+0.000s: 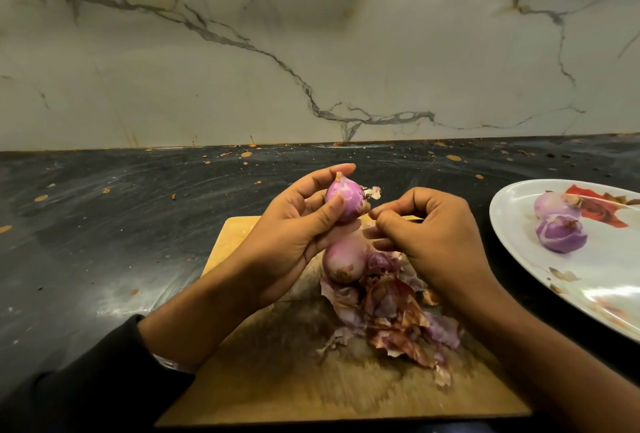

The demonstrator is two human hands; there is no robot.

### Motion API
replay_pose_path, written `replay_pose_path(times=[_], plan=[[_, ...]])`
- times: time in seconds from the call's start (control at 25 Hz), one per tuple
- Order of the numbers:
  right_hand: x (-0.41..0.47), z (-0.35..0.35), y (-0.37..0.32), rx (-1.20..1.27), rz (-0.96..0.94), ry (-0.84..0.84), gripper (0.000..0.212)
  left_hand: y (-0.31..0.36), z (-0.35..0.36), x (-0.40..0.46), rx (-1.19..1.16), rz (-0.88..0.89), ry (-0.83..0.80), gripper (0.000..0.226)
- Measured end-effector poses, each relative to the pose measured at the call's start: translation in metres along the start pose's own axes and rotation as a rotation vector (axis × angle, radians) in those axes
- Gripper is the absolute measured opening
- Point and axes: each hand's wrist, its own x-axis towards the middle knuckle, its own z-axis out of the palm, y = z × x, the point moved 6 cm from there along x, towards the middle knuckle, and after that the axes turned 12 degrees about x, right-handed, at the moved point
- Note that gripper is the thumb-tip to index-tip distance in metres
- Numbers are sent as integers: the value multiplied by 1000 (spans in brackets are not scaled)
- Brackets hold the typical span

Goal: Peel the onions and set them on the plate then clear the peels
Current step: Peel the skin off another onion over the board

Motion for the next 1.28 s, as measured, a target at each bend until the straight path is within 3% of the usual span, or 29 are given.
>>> replay_pose_path(times=[0.36, 0.56, 0.72, 0.92, 1.08, 1.28], plan=[[2, 2, -4, -22, -56, -40, 16, 0, -2, 1, -79, -19, 59, 44], [-1, 8, -12, 22, -184, -112, 38, 4, -1, 0, -62, -16, 38, 43], [0, 8, -14, 4, -230, -100, 12, 4, 2, -1, -2, -13, 22, 43], [-1, 11, -13, -58, -240, -168, 21, 4, -1, -1, -20, -15, 64, 46], [-4, 16, -15, -51, -207, -213, 14, 4, -5, 0, -56, -30, 99, 48], [-3, 12, -9, -157, -183, -164, 34, 3, -4, -2, -67, -32, 94, 44]])
